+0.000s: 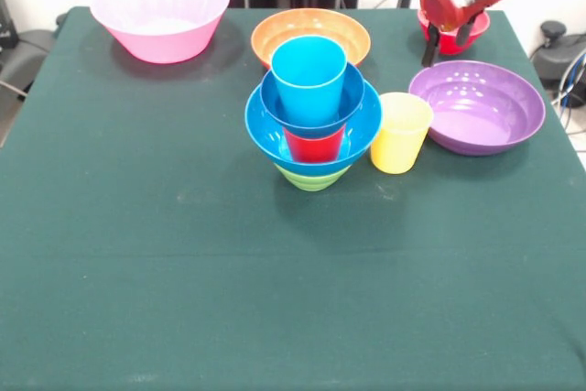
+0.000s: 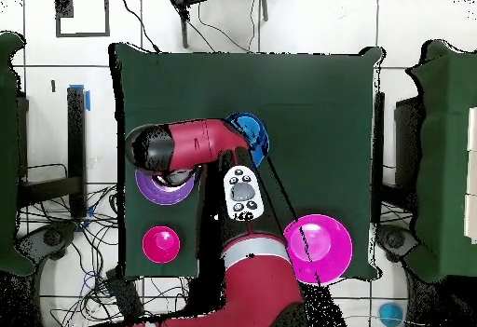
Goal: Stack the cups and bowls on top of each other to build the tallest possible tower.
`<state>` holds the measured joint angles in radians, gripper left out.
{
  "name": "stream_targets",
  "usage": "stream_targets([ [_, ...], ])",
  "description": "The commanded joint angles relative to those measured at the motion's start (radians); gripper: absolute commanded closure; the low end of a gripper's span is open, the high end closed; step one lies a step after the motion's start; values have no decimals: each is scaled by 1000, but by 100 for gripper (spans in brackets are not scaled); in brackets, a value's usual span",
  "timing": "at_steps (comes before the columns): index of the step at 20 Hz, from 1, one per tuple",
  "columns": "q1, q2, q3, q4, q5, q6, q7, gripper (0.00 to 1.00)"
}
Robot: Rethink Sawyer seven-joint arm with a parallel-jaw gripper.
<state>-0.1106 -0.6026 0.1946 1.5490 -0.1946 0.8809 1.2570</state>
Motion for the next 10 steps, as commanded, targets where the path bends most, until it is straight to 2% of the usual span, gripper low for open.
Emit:
stream_targets([
  [1,-8,-48,16,60,-122,-139,1,0],
  [10,-16,-42,37,123,-131,-170,24,0],
])
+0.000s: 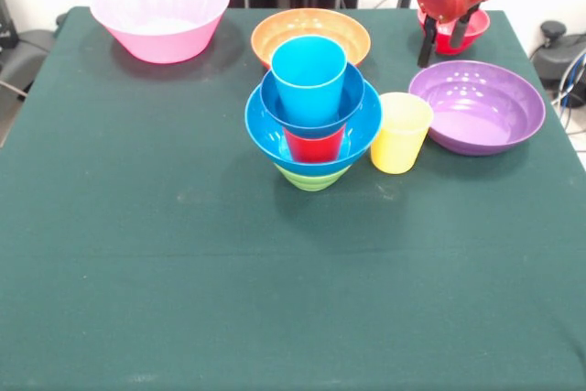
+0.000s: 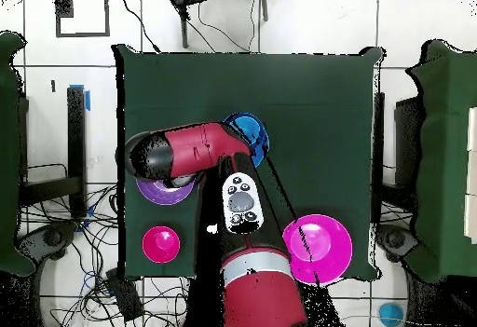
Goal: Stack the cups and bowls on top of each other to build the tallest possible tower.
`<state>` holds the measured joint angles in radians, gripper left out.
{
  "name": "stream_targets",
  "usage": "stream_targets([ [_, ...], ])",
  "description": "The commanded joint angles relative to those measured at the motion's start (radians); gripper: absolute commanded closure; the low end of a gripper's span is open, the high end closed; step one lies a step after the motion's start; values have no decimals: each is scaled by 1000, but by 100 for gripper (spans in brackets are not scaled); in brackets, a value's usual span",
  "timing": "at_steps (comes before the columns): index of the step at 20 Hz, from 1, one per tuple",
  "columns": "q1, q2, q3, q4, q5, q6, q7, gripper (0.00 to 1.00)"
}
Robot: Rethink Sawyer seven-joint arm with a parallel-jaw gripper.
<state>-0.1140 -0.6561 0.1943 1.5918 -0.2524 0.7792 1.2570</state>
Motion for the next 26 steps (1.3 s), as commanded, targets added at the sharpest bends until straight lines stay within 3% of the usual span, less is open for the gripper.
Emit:
stream_targets([
  [1,-13,11,39,86,-73,-72,26,0],
  [19,-28,35,55,140,-79,-82,5,0],
  [26,-32,83,60,151,-85,-126,14,0],
])
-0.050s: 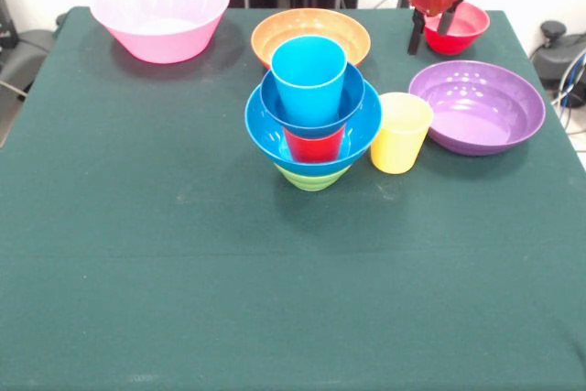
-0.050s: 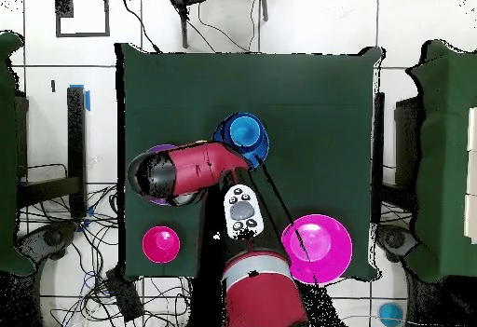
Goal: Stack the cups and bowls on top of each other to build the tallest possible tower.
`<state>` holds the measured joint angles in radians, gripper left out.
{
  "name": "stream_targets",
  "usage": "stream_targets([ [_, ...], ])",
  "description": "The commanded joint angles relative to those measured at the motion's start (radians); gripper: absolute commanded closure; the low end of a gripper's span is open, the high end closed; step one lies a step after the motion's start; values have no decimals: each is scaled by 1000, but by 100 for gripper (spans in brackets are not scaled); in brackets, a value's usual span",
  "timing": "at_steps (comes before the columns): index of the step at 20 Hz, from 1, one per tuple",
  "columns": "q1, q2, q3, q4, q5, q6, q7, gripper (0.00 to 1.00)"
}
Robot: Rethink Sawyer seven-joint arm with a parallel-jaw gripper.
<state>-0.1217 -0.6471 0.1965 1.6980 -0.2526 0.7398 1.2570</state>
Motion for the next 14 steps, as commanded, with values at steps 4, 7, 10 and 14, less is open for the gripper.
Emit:
stream_targets([
  [4,-16,100,52,46,-83,-110,31,0],
  [7,-12,115,50,43,-79,-114,35,0],
  [10,-5,135,43,40,-81,-113,38,0],
  [14,5,135,36,40,-86,-102,38,0],
])
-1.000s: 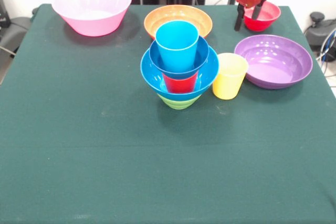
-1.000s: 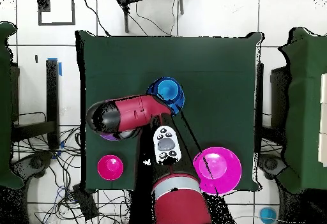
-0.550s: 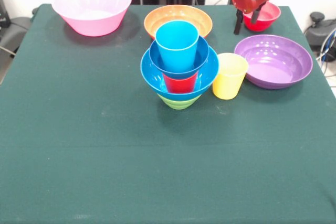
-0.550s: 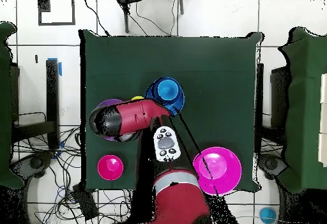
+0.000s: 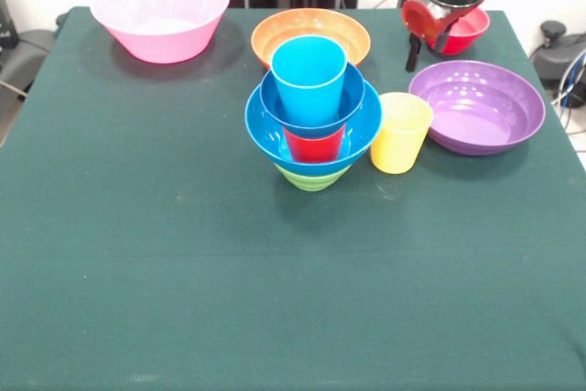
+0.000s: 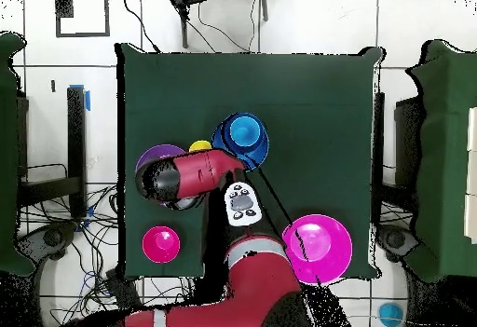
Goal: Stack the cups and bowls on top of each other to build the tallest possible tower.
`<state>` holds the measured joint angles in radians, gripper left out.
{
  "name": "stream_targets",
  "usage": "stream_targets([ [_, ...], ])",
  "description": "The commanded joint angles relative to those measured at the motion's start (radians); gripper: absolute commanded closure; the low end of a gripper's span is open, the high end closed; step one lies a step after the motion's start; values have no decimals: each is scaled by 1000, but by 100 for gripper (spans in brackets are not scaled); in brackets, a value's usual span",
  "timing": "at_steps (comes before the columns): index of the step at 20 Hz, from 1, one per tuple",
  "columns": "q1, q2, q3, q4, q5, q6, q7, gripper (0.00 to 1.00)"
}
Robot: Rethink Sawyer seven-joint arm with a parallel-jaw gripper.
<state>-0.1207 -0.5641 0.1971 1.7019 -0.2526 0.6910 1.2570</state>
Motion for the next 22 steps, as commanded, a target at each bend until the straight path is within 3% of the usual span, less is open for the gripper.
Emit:
stream_targets([
  [1,3,45,36,41,-85,-49,36,0],
  [9,13,-20,39,105,-76,-22,37,0],
  [16,17,-34,34,183,-111,-122,59,0],
  [19,15,-18,32,202,-130,-165,71,0],
  [22,12,44,15,201,-170,-239,84,0],
])
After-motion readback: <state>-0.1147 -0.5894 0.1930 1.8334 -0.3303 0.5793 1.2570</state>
